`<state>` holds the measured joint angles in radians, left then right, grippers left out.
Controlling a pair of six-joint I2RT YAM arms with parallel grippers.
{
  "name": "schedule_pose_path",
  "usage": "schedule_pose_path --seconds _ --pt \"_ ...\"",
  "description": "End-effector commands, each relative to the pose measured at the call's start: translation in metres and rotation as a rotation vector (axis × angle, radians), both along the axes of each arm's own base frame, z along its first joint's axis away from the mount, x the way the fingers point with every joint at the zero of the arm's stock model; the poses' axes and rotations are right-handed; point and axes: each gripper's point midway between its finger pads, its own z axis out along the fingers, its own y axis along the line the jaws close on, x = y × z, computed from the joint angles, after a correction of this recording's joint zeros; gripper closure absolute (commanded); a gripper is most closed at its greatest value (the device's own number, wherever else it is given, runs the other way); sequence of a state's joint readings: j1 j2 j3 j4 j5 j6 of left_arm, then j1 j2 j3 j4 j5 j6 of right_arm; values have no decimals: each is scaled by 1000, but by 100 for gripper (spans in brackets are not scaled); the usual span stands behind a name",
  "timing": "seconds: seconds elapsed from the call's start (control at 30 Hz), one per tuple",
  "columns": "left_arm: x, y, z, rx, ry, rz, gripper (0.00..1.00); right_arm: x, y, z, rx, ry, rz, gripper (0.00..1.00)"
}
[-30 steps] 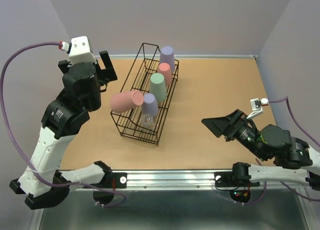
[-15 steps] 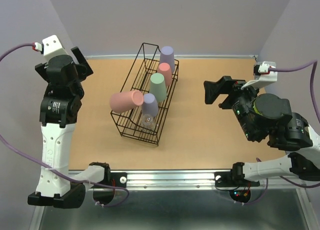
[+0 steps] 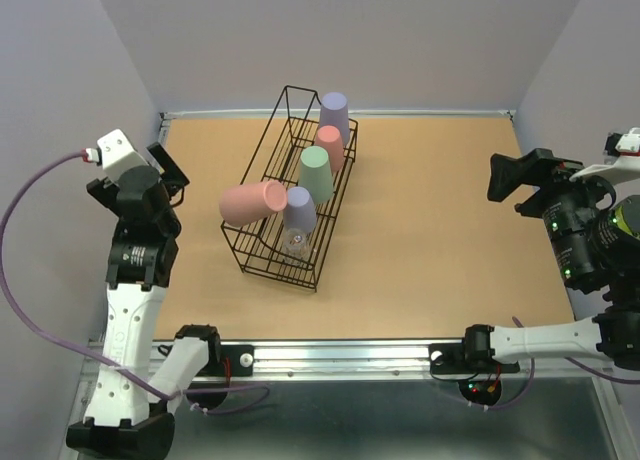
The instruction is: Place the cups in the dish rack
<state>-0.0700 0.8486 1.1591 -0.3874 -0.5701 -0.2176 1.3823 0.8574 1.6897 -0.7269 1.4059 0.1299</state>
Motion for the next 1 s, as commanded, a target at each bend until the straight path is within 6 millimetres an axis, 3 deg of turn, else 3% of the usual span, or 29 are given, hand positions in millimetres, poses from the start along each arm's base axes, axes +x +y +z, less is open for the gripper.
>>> schedule_pose_path --seconds 0.0,0.13,0.17,0.27,0.33,0.37,0.4,0.43,0.6,0.8,0.97 --pt "-6 3 15 9 -219 9 1 0 12 -3 -47 1 49 0" --pt "-8 -4 -2 -6 -266 -41 1 -3 22 -15 -83 28 127 0" --pt "-5 -7 -18 -9 -243 -53 1 -3 33 -19 -107 42 157 0" --pt "-4 -11 -37 -13 -282 -81 1 -7 47 -32 -111 79 229 0" --pt "-3 -10 -47 8 -310 -80 1 -9 53 -42 -82 96 257 0" --pt "-4 -10 -39 17 -380 -79 1 -10 54 -45 -77 101 263 0" --pt "-1 -9 -62 27 -350 -76 1 -11 55 -48 -60 106 269 0" --pt "0 -8 -66 43 -351 -76 1 -11 58 -52 -67 113 276 0" --pt "4 3 -90 62 -396 -1 1 -14 71 -49 -16 135 320 0" --pt "15 3 -124 52 -346 6 1 -11 72 -25 75 127 277 0" --pt "18 2 -134 66 -364 -5 1 -8 79 -25 48 127 260 0"
